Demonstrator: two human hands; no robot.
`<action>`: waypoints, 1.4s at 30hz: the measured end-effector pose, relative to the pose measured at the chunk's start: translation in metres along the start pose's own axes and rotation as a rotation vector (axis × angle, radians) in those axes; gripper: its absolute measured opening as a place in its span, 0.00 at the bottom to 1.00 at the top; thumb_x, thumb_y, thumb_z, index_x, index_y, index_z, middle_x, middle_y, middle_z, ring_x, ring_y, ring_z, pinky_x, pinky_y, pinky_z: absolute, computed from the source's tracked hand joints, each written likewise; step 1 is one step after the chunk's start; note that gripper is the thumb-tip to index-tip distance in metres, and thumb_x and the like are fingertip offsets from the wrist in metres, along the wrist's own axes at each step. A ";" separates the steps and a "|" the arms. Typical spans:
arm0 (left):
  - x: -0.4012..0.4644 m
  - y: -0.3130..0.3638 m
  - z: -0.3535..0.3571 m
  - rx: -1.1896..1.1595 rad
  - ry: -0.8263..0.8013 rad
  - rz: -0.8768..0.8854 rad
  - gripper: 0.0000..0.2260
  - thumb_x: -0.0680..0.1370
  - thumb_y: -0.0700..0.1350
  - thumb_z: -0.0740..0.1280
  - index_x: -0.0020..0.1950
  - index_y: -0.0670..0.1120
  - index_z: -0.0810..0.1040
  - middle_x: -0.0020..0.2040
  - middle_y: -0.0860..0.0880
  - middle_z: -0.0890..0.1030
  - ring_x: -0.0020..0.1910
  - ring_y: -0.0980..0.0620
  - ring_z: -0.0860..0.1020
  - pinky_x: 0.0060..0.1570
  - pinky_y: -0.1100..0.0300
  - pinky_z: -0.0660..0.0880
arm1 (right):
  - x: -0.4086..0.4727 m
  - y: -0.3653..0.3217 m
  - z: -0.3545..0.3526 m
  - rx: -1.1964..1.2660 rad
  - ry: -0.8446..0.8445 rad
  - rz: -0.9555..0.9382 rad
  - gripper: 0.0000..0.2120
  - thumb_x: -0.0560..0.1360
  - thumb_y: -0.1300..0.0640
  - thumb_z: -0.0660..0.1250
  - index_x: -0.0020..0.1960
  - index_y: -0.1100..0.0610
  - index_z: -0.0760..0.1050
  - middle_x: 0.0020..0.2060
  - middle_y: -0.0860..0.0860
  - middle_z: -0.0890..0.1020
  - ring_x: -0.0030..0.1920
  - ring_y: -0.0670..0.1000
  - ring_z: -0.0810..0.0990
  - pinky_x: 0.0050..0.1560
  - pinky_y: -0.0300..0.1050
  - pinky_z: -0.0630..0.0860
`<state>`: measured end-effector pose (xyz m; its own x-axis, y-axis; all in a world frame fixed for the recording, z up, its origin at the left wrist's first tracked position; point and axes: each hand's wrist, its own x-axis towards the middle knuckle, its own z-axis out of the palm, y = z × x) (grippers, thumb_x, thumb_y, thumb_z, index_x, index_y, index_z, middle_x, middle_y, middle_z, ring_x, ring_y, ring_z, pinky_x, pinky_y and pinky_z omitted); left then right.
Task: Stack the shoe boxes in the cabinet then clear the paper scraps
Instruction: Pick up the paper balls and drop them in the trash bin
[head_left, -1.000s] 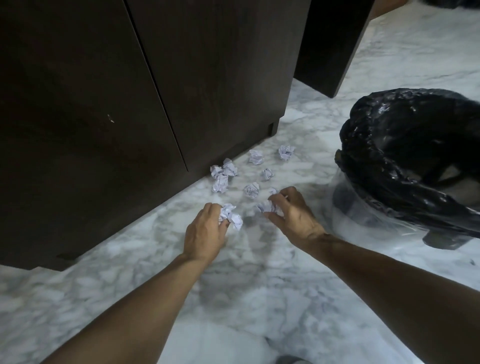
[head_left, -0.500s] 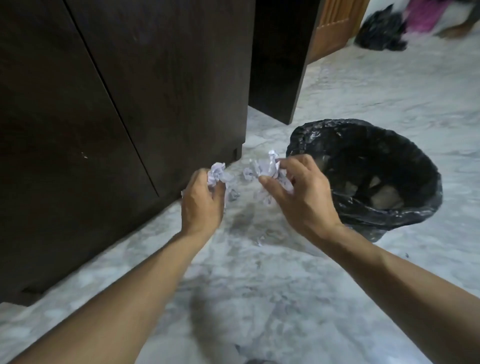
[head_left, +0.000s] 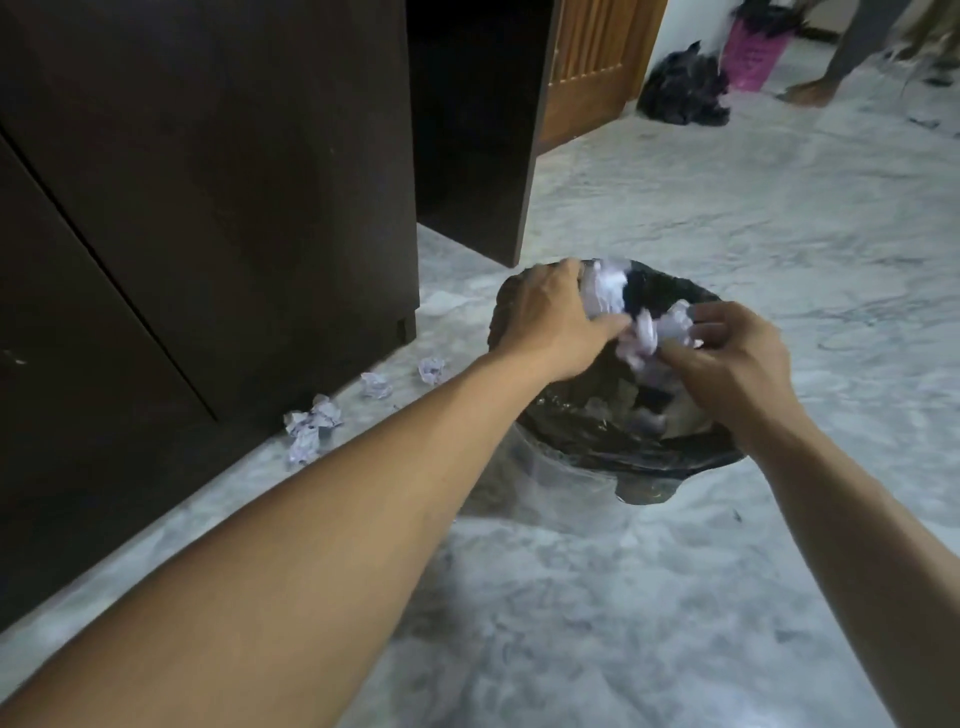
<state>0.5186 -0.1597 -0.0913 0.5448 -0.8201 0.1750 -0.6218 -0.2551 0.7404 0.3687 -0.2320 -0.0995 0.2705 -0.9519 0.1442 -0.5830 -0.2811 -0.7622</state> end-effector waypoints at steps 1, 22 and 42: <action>0.000 -0.002 0.004 0.024 -0.078 -0.030 0.31 0.72 0.54 0.73 0.72 0.48 0.67 0.69 0.46 0.71 0.67 0.45 0.70 0.64 0.50 0.71 | -0.002 0.002 -0.001 0.002 -0.008 0.008 0.23 0.67 0.50 0.73 0.61 0.51 0.75 0.50 0.49 0.82 0.52 0.54 0.81 0.56 0.54 0.78; -0.030 -0.019 0.025 0.085 -0.045 -0.100 0.31 0.82 0.58 0.52 0.80 0.45 0.47 0.80 0.46 0.43 0.79 0.49 0.41 0.76 0.47 0.37 | -0.013 0.003 -0.011 -0.339 -0.041 -0.179 0.17 0.70 0.60 0.68 0.58 0.52 0.80 0.49 0.55 0.86 0.53 0.60 0.82 0.57 0.51 0.78; -0.117 -0.300 -0.039 0.409 0.151 -0.458 0.42 0.70 0.55 0.73 0.77 0.40 0.58 0.77 0.36 0.55 0.76 0.38 0.56 0.72 0.41 0.55 | -0.109 0.065 0.251 -0.512 -0.752 -0.328 0.56 0.64 0.21 0.48 0.79 0.53 0.35 0.78 0.54 0.34 0.78 0.53 0.33 0.77 0.52 0.39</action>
<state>0.6640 0.0326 -0.3086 0.8617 -0.5073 0.0108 -0.4551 -0.7631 0.4589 0.4934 -0.1161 -0.3232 0.7950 -0.5397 -0.2770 -0.6066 -0.7075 -0.3627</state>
